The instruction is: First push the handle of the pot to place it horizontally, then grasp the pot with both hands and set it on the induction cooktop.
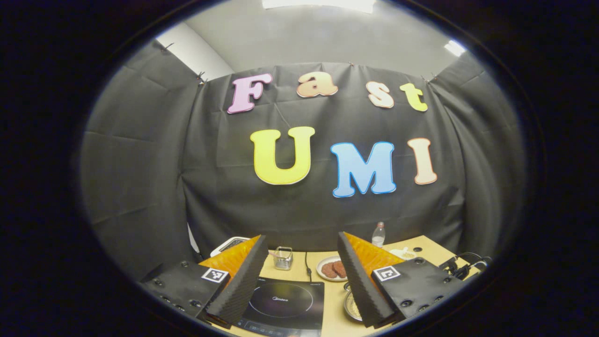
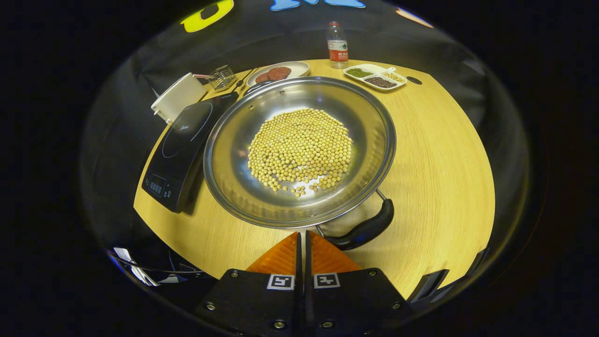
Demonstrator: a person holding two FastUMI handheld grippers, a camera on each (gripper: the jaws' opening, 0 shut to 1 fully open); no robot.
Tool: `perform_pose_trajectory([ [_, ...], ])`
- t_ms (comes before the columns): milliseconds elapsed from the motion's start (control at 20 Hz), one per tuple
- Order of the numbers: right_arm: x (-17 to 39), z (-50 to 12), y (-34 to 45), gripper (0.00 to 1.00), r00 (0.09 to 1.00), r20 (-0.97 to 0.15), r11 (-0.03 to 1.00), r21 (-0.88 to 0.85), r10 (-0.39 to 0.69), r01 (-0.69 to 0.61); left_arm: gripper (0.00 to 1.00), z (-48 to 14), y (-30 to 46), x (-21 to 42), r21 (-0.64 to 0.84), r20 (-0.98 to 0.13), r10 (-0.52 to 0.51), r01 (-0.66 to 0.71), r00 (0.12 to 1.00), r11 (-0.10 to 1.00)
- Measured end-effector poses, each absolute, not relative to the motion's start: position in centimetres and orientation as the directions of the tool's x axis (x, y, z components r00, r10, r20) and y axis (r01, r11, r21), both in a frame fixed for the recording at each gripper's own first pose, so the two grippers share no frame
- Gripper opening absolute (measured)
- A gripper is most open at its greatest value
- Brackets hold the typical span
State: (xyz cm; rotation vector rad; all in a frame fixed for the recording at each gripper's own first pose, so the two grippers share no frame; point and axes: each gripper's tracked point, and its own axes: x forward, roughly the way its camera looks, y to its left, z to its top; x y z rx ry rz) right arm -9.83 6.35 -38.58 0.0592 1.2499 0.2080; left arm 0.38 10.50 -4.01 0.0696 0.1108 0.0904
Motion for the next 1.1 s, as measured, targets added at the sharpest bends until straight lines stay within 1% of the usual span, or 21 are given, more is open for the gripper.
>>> perform_pose_trajectory([
  [50, -9.8, -38.6, 6.0, 0.01, 0.303, -0.935, 0.981, 0.153, 0.182, -0.117, 0.99, -3.8, 10.3, 0.3, 0.076, -0.106, 0.092, -0.084, 0.99, 0.994],
  [200, -9.5, -38.5, 4.9, 0.01, 0.314, -0.936, 0.986, 0.134, 0.16, -0.103, 0.97, -3.9, 10.0, 0.3, 0.075, -0.106, 0.089, -0.081, 0.99, 0.994],
  [400, -8.9, -38.5, 3.7, 0.01, 0.321, -0.936, 0.989, 0.124, 0.143, -0.079, 0.98, -3.8, 9.5, 0.4, 0.08, -0.103, 0.087, -0.079, 0.991, 0.994],
  [450, -8.8, -38.5, 3.4, 0.01, 0.324, -0.936, 0.99, 0.119, 0.137, -0.075, 0.96, -3.6, 9.4, 0.4, 0.084, -0.099, 0.086, -0.077, 0.991, 0.993],
  [600, -8.2, -38.5, 2.3, 0.01, 0.333, -0.936, 0.993, 0.1, 0.116, -0.064, 0.99, -3.5, 8.9, 0.5, 0.088, -0.1, 0.078, -0.069, 0.992, 0.994],
  [900, -6.9, -38.6, 0.1, 0.01, 0.339, -0.937, 0.997, 0.078, 0.083, -0.026, 0.95, -3.5, 8.1, 0.9, 0.088, -0.104, 0.062, -0.053, 0.993, 0.995],
  [1000, -6.6, -38.6, -0.6, 0.01, 0.342, -0.937, 0.997, 0.076, 0.075, -0.012, 0.99, -3.5, 7.9, 1.1, 0.082, -0.106, 0.057, -0.048, 0.993, 0.995],
  [1100, -6.2, -38.8, -1.2, 0.01, 0.341, -0.938, 0.997, 0.071, 0.067, -0.002, 0.99, -3.6, 7.9, 1.3, 0.083, -0.109, 0.055, -0.046, 0.992, 0.996],
])
